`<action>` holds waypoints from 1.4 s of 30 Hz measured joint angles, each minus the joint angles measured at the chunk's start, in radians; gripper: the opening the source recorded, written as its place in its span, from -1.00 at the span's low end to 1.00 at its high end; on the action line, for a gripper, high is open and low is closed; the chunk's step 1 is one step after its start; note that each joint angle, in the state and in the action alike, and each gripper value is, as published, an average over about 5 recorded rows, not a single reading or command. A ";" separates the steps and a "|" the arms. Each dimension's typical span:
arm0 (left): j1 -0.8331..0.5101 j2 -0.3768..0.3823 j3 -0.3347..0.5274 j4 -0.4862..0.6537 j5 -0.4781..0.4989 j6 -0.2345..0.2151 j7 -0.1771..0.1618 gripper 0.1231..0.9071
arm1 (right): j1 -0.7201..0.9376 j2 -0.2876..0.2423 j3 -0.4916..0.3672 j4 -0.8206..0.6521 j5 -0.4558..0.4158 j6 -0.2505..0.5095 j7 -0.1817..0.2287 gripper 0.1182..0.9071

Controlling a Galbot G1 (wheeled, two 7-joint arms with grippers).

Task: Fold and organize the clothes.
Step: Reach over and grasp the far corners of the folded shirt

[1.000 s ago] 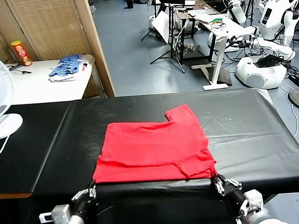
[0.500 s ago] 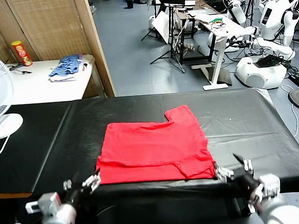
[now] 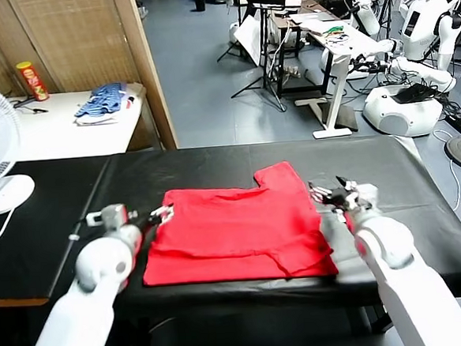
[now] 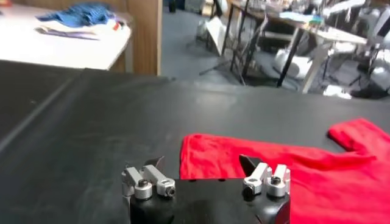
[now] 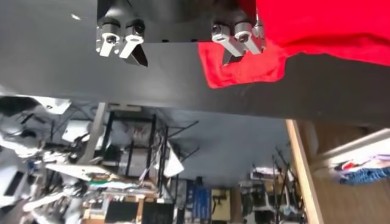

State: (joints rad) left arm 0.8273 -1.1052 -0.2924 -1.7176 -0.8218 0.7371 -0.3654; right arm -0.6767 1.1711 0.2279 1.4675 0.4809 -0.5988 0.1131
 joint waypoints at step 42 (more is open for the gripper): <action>-0.183 -0.061 0.086 0.312 0.103 0.002 0.132 -0.97 | 0.048 0.090 0.017 -0.133 -0.016 0.055 -0.099 -0.99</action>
State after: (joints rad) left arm 0.6439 -1.1665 -0.2069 -1.4053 -0.7192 0.7387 -0.2337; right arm -0.6284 1.2615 0.2445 1.3345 0.4648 -0.5435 0.0141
